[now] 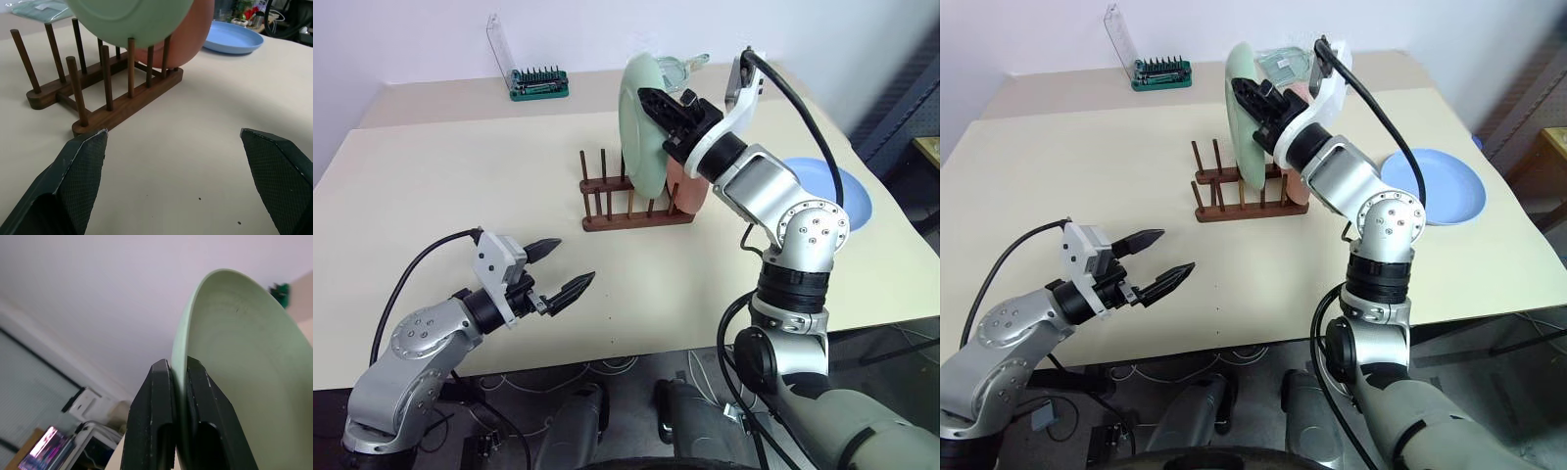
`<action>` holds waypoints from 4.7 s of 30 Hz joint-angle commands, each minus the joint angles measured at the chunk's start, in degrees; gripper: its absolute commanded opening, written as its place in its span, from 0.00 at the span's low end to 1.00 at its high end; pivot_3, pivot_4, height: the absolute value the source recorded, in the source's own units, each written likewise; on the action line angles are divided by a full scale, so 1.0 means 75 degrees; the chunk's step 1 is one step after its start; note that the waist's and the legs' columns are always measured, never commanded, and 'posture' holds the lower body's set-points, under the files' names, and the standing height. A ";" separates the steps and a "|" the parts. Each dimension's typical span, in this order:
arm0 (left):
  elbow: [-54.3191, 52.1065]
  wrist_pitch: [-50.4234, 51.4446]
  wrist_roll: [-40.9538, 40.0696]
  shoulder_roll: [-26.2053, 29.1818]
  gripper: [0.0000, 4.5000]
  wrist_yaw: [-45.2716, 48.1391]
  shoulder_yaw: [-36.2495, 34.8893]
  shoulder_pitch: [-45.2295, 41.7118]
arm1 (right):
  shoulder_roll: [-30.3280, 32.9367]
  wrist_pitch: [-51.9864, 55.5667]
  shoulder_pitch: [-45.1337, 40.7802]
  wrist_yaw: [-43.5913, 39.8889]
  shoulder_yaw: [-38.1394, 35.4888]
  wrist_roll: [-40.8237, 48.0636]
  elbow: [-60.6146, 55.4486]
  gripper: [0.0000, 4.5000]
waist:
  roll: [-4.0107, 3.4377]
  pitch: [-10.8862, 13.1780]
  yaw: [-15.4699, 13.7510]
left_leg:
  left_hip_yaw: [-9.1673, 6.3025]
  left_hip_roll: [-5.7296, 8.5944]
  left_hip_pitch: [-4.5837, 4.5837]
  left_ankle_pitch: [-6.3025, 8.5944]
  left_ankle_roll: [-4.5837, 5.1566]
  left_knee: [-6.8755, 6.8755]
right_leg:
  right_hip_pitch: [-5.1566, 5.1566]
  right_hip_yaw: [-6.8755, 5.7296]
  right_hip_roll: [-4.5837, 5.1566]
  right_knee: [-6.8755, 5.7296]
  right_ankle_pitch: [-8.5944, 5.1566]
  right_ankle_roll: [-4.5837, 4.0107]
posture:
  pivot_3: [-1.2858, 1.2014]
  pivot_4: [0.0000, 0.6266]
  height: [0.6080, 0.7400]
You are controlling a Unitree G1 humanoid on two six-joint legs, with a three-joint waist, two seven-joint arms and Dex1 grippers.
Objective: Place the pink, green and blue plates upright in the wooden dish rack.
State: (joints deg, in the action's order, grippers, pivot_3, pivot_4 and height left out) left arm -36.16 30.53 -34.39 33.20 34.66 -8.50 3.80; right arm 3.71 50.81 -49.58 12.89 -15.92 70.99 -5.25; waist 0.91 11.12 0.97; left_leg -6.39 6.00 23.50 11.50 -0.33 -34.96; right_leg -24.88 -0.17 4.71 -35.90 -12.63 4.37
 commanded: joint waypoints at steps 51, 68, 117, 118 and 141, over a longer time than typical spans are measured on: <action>0.0307 -0.0331 0.0030 -0.0185 1.00 0.0472 0.0679 -0.0573 | 0.6714 -0.1832 0.0905 -0.4409 -0.0002 -0.4258 0.0382 0.99 | -0.0036 0.0021 -0.0188 | 0.0040 0.0018 0.0085 0.0049 0.0079 -0.0024 | -0.0010 -0.0010 0.0032 0.0116 0.0001 0.0058 | 0.52 0.24 1.00; 0.0456 -0.0110 -0.0029 -0.0279 1.00 0.0984 0.1540 -0.1444 | 0.6372 -0.4227 0.3873 -0.5567 0.2333 -0.8467 0.2374 0.86 | -0.0067 0.0024 -0.0224 | 0.0064 0.0001 0.0071 0.0046 0.0078 -0.0060 | 0.0010 -0.0017 0.0039 0.0102 0.0024 0.0055 | 0.52 0.24 1.00; 0.0814 -0.0571 0.0039 -0.0042 1.00 0.0664 0.0193 -0.0384 | 0.0416 -0.0726 -0.0819 -0.1510 0.0530 0.1637 -0.1256 0.01 | -0.0068 0.0021 -0.0119 | 0.0051 -0.0005 0.0006 0.0043 0.0071 -0.0033 | 0.0031 -0.0003 0.0027 0.0073 0.0029 0.0049 | 0.52 0.24 1.00; 0.0828 -0.0593 0.0033 -0.0019 1.00 0.0679 0.0155 -0.0358 | 0.0411 -0.0714 -0.0807 -0.1389 0.0538 0.1701 -0.1174 0.01 | -0.0069 0.0020 -0.0117 | 0.0051 -0.0005 0.0006 0.0043 0.0071 -0.0032 | 0.0030 -0.0004 0.0026 0.0073 0.0030 0.0047 | 0.52 0.24 1.00; 0.0881 -0.0623 0.0027 0.0053 1.00 0.0674 -0.0043 -0.0237 | -0.0398 -0.0485 -0.0410 0.0310 0.0746 0.2307 0.0551 0.01 | -0.0078 0.0024 0.0004 | 0.0054 -0.0008 0.0008 0.0041 0.0069 -0.0023 | 0.0019 -0.0003 0.0021 0.0063 0.0033 0.0047 | 0.52 0.24 1.00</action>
State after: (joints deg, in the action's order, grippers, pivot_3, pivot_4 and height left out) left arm -28.11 26.71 -34.23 33.52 39.78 -7.96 2.09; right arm 1.22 48.12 -50.80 15.53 -9.50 88.00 -1.08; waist 0.33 11.30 1.00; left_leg -5.98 5.94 23.56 11.80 0.19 -35.13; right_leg -24.74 -0.19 4.87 -35.42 -12.38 4.73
